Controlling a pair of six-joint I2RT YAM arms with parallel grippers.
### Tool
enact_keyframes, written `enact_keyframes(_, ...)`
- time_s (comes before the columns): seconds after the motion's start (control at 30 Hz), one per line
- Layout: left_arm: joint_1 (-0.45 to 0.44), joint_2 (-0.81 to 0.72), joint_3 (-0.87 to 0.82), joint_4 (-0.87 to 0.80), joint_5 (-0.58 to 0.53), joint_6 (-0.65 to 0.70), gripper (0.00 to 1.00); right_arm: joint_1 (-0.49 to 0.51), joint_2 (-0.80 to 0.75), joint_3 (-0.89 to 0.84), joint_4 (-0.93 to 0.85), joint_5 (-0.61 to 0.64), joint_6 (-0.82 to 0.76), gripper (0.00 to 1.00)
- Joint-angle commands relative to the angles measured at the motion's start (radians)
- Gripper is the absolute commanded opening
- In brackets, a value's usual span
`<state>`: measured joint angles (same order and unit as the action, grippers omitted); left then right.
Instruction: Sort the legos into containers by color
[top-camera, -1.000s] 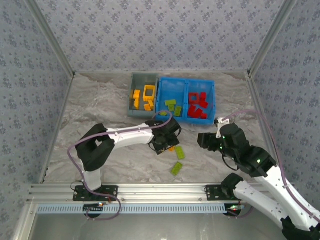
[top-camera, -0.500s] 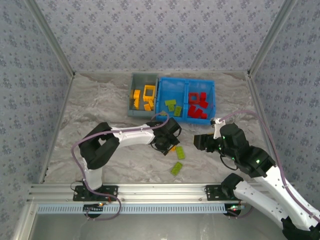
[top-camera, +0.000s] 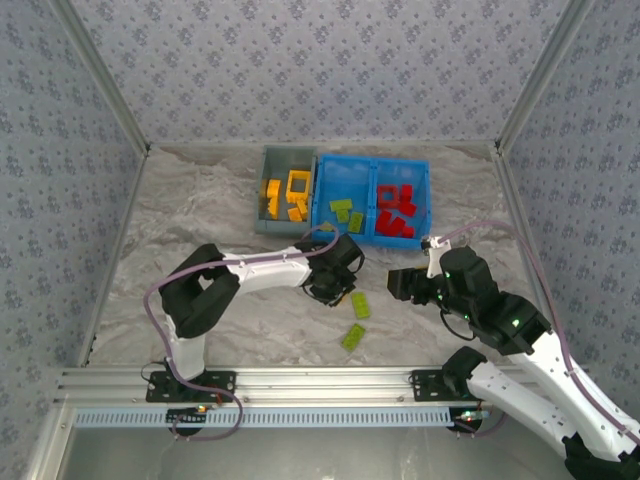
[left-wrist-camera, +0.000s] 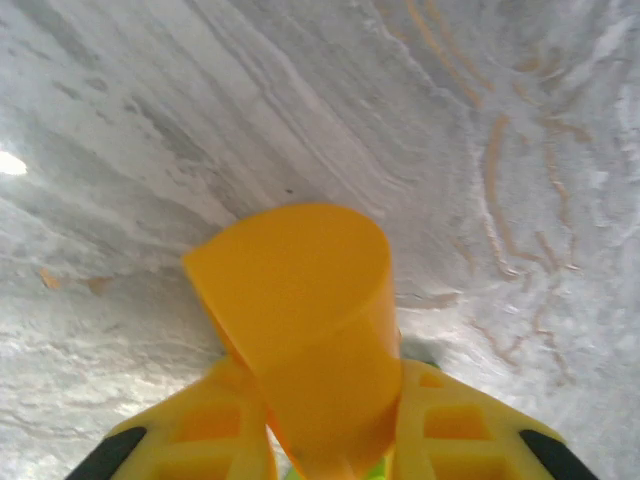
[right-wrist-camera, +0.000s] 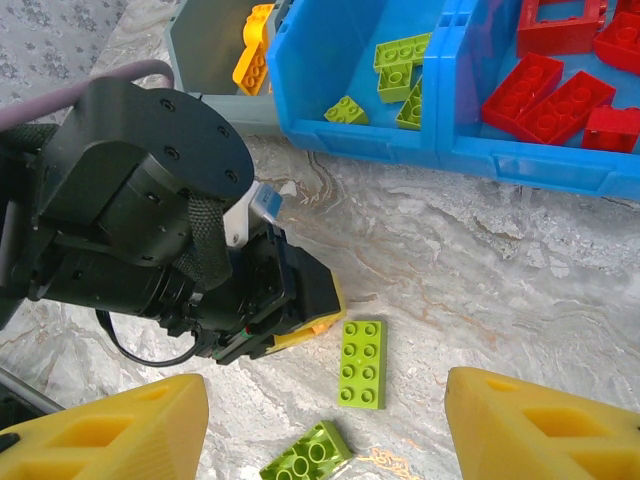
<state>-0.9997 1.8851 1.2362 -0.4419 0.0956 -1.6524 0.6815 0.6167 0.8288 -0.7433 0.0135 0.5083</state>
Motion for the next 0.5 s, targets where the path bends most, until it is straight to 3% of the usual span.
enact_keyframes(0.0, 0.016, -0.029, -0.005, -0.096, -0.091, 0.044, 0.15, 0.008, 0.006, -0.006, 0.015, -0.004, -0.009, 0.66)
enact_keyframes(0.23, 0.07, -0.188, 0.04, -0.23, -0.215, 0.219, 0.11, 0.007, 0.052, 0.009, 0.053, -0.028, -0.028, 0.66)
enact_keyframes(0.47, 0.273, -0.201, 0.268, -0.445, -0.27, 0.629, 0.11, 0.054, 0.193, 0.029, 0.194, -0.049, -0.04, 0.66)
